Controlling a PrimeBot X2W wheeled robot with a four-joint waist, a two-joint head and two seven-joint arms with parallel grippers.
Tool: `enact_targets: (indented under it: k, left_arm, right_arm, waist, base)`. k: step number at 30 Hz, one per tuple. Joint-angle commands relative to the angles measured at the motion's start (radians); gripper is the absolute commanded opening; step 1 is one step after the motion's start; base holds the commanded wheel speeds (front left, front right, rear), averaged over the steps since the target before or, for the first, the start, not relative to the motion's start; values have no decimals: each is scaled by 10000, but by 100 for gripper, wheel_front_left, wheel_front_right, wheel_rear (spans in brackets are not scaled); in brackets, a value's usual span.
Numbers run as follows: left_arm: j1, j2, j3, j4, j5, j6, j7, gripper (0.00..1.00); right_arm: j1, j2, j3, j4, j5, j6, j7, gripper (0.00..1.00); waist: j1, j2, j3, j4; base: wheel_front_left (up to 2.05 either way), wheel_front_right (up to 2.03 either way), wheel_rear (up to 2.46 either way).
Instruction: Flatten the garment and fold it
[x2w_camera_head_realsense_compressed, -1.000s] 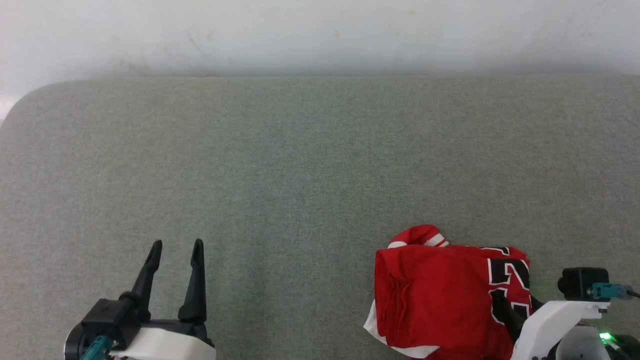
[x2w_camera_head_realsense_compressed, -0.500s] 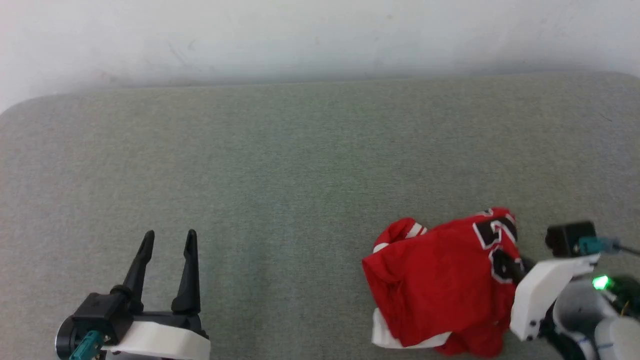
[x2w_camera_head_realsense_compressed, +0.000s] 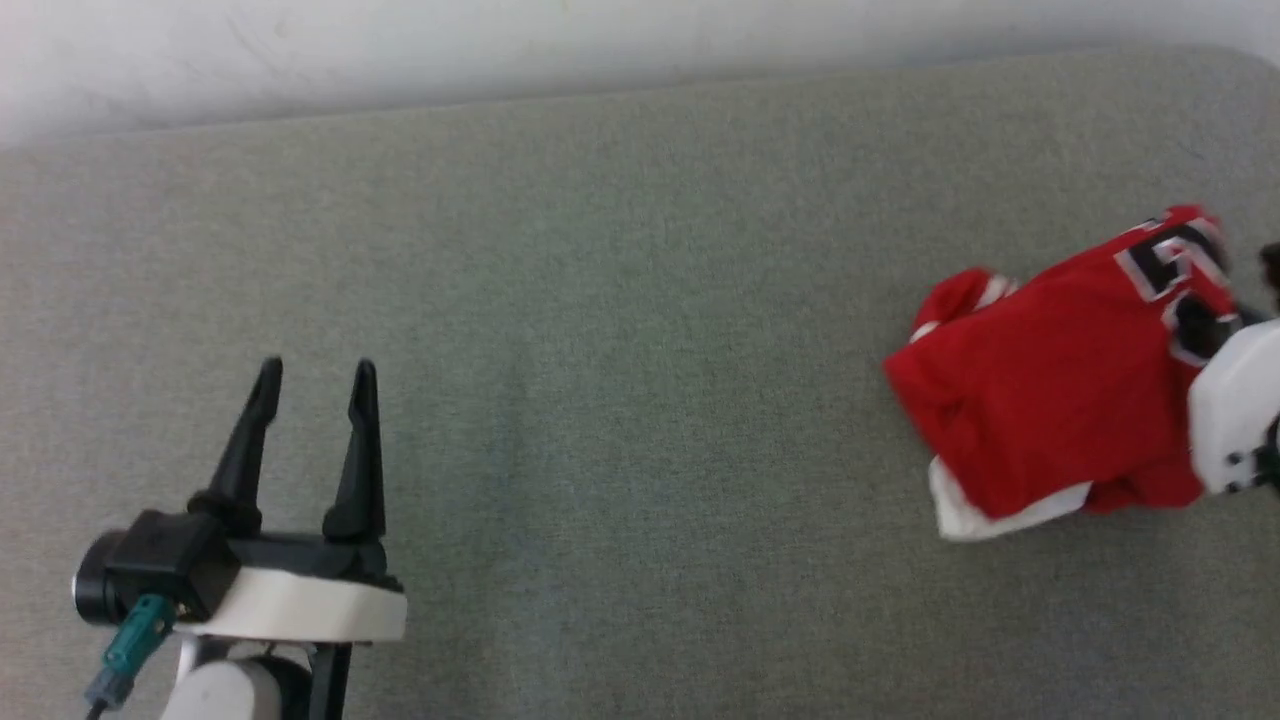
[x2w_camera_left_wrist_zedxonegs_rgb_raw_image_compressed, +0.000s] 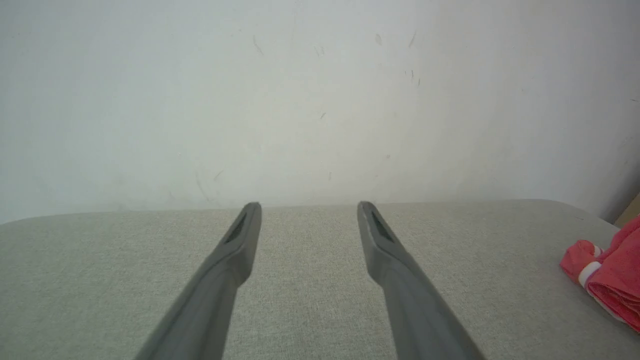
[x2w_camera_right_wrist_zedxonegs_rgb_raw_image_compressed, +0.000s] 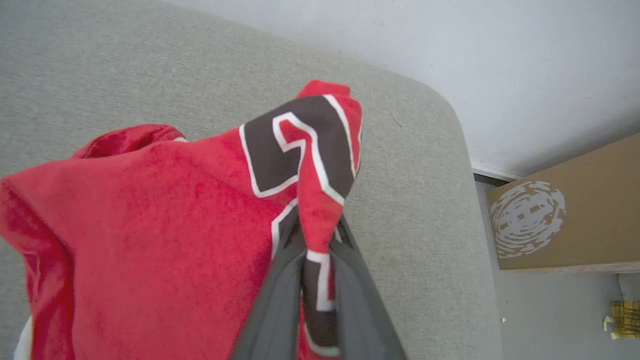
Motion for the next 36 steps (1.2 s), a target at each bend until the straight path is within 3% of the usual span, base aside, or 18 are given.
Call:
enact_targets:
  k: [1, 14, 20, 27, 28, 29, 30, 36]
  left_arm:
    - [-322, 50, 43, -117, 123, 6, -13, 100]
    - [-1557, 543, 370, -1013, 487, 92, 3, 100]
    - [-1915, 622, 338, -1155, 603, 95, -8, 100]
    - [-2244, 516, 330, -1369, 645, 36, -186, 100]
    - [-2244, 521, 307, -1366, 637, -5, -198, 100]
    - [-2246, 525, 286, -1359, 635, -41, -209, 100]
    - [-2249, 511, 270, -1349, 614, -71, -220, 100]
    - [-2224, 300, 258, -1232, 370, -157, -268, 100]
  right_arm:
    - [-238, -223, -168, 43, -182, -11, -21, 0]
    - [-1094, -2017, -1451, 277, -1318, -11, -507, 0]
    - [-1300, -2321, -1812, 648, -1720, -11, -864, 0]
    - [-1449, -2138, -2207, 1367, -1981, -11, -1267, 0]
    - [-1475, -2113, -2248, 1468, -2044, -11, -1348, 16]
    - [-1503, -2094, -2268, 1555, -2112, -11, -1459, 45]
    - [-1529, -2080, -2273, 1639, -2177, -11, -1569, 100]
    - [-1704, -1988, -2288, 2223, -2377, -11, -2141, 100]
  waist:
    - [-1, 0, 692, -293]
    - [-1, 0, 2741, -732]
    - [-1, 0, 3317, -727]
    - [-1, 0, 3623, -669]
    - [-1, 0, 3626, -670]
    - [-1, 0, 3621, -673]
    - [-1, 0, 3608, -678]
    - [-1, 0, 3375, -716]
  base:
    - [0, 0, 0]
    - [0, 0, 0]
    - [0, 0, 0]
    - [0, 0, 0]
    - [0, 0, 0]
    - [0, 0, 0]
    - [0, 0, 0]
    - [0, 0, 0]
